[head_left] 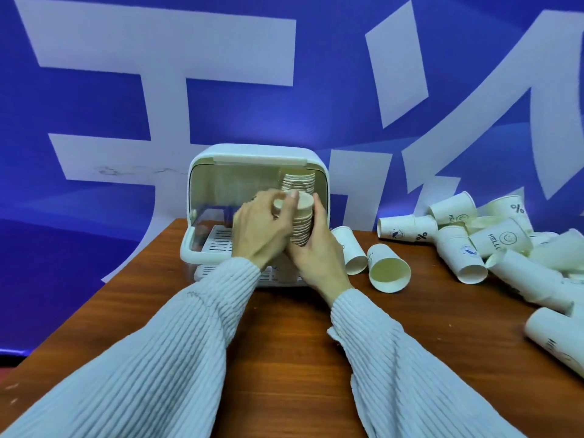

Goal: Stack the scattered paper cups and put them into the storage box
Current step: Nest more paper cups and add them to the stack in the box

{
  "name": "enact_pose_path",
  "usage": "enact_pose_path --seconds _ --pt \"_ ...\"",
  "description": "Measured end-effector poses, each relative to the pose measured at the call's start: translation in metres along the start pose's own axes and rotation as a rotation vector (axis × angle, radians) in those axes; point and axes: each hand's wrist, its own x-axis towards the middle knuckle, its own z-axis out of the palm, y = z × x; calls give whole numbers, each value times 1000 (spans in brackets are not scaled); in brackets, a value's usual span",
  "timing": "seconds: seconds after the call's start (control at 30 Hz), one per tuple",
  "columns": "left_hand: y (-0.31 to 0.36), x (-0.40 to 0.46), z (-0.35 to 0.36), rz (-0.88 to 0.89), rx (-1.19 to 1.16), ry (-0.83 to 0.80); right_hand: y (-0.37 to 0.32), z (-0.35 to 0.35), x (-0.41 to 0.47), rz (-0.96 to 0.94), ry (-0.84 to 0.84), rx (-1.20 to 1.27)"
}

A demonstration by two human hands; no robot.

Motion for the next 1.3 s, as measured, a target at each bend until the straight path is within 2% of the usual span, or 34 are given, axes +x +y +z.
enact_pose_path --seconds 0.13,0.27,0.33,0.43,0.47,0.57,0.63,0.73,0.8,0.93,1.0,1.07,1.13,1.23,1.3 --pt "-10 -8 4 -75 -7 66 0 0 -1 -18 12 -35" --pt "-6 -1 3 -168 -8 -40 -1 -6 -9 -47 -35 75" --pt "-7 -6 3 -139 35 -58 1 -21 -14 -83 18 64" --pt "-5 -41 5 -14 85 155 22 -63 -18 -89 266 -194" --pt "-3 -56 8 65 85 205 35 -78 -22 -66 290 -299" --pt "7 -85 20 363 127 145 74 -110 -43 68 108 -520" --pt "15 -93 25 444 81 96 86 -119 -56 164 64 -516" --pt "20 -104 29 535 58 11 82 -122 -56 129 344 -417" --pt "18 -108 31 584 108 -88 71 -118 -52 48 412 -152" --pt "22 -110 30 450 89 -369 51 -102 -57 -16 55 231" --pt "23 -112 29 410 78 -380 45 -92 -55 29 98 313" --pt "22 -111 26 364 21 -280 50 -83 -46 72 274 226" --pt "24 -109 24 312 -51 -216 59 -76 -34 120 334 31" --pt "23 -109 25 283 -81 -186 71 -63 -17 172 170 -189" --pt "21 -107 25 274 -89 -183 73 -55 -8 182 70 -236"
